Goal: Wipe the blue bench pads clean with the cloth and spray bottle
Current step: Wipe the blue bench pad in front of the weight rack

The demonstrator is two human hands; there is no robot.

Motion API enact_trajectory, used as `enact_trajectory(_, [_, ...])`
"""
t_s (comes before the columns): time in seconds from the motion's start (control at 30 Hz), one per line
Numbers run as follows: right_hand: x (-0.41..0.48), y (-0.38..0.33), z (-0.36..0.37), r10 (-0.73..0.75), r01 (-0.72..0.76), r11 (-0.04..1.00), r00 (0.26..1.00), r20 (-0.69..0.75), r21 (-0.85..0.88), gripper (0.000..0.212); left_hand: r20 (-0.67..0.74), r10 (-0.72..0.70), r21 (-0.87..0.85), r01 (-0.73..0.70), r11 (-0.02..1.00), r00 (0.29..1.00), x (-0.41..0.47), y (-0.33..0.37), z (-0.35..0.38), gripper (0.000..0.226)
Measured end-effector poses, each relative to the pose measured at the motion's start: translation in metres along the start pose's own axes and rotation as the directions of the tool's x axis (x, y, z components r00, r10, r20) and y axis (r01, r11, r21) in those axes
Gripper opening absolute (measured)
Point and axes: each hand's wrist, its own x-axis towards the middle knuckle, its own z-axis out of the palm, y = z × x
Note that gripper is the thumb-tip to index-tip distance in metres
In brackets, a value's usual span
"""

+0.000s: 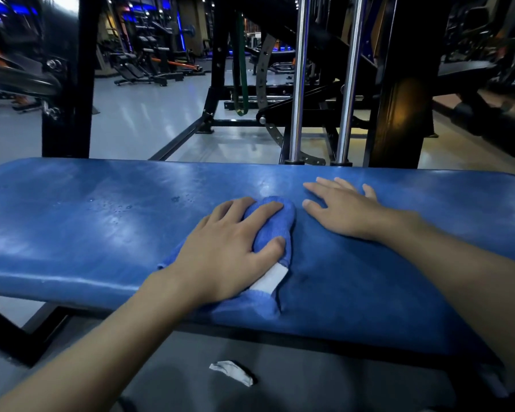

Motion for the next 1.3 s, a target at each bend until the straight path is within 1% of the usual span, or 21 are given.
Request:
enact_trajectory(0.07, [0.000, 0.000, 0.005, -0.001, 0.002, 0.999, 1.000, 0.017, -0.033, 0.057, 0.009, -0.019, -0.025, 0.019, 1.000, 1.000, 0.025, -0.007, 0.003, 0.074])
enact_trajectory(0.17, [0.000, -0.001, 0.007, -0.023, 0.023, 0.998, 1.000, -0.003, -0.058, 0.056, -0.002, -0.062, -0.056, 0.062, 0.996, 0.998, 0.069, -0.019, 0.008, 0.074])
enact_trajectory(0.3, [0.002, -0.001, 0.009, -0.018, 0.018, 0.997, 1.000, -0.008, -0.072, 0.056, -0.009, -0.113, -0.075, 0.112, 0.991, 0.994, 0.133, -0.034, 0.019, 0.073])
enact_trajectory(0.47, [0.004, 0.001, 0.010, -0.018, 0.017, 0.998, 1.000, -0.017, -0.061, 0.056, 0.042, -0.171, -0.031, 0.172, 0.985, 0.984, 0.180, -0.043, 0.021, 0.058])
enact_trajectory(0.57, [0.005, 0.001, 0.009, -0.016, 0.014, 0.998, 1.000, -0.021, -0.057, 0.056, 0.029, -0.158, -0.015, 0.159, 0.987, 0.987, 0.170, -0.038, 0.021, 0.054])
enact_trajectory(0.7, [0.004, 0.001, 0.009, -0.012, 0.010, 0.998, 1.000, -0.025, -0.055, 0.056, -0.019, -0.104, -0.039, 0.103, 0.994, 0.994, 0.123, -0.026, 0.018, 0.052])
enact_trajectory(0.77, [0.003, 0.000, 0.008, -0.007, 0.005, 0.998, 1.000, -0.026, -0.060, 0.055, -0.010, -0.080, -0.031, 0.080, 0.996, 0.997, 0.091, -0.017, 0.012, 0.059])
enact_trajectory(0.87, [0.001, 0.000, 0.006, -0.009, 0.009, 0.998, 1.000, -0.007, -0.064, 0.056, 0.002, -0.042, 0.015, 0.042, 0.999, 0.999, 0.036, -0.004, 0.005, 0.077])
enact_trajectory(0.93, [-0.001, 0.000, 0.004, -0.004, 0.005, 0.998, 1.000, 0.011, -0.064, 0.057, -0.006, -0.019, 0.036, 0.019, 0.999, 1.000, 0.002, 0.002, 0.001, 0.080])
enact_trajectory(1.0, [-0.002, -0.002, 0.000, 0.007, -0.005, 0.995, 1.000, 0.016, -0.101, 0.056, -0.018, -0.011, 0.050, 0.012, 0.999, 1.000, -0.021, 0.004, -0.001, 0.079])
enact_trajectory(1.07, [-0.002, -0.006, -0.004, -0.008, 0.007, 0.991, 1.000, -0.008, -0.134, 0.053, -0.028, -0.007, 0.051, 0.008, 0.999, 1.000, -0.031, 0.005, -0.002, 0.077])
enact_trajectory(1.17, [-0.003, -0.014, -0.005, -0.057, 0.052, 0.993, 0.997, -0.042, -0.106, 0.052, -0.022, -0.013, 0.023, 0.013, 1.000, 1.000, -0.024, 0.002, -0.003, 0.077])
enact_trajectory(1.23, [-0.002, -0.019, -0.002, -0.055, 0.054, 0.997, 0.998, -0.020, -0.052, 0.055, -0.009, -0.018, 0.013, 0.018, 1.000, 1.000, -0.010, -0.001, -0.002, 0.078])
enact_trajectory(1.3, [-0.002, -0.024, 0.003, -0.060, 0.060, 0.998, 0.998, 0.010, -0.019, 0.055, 0.015, -0.043, 0.003, 0.043, 0.999, 0.999, 0.009, -0.008, -0.002, 0.074])
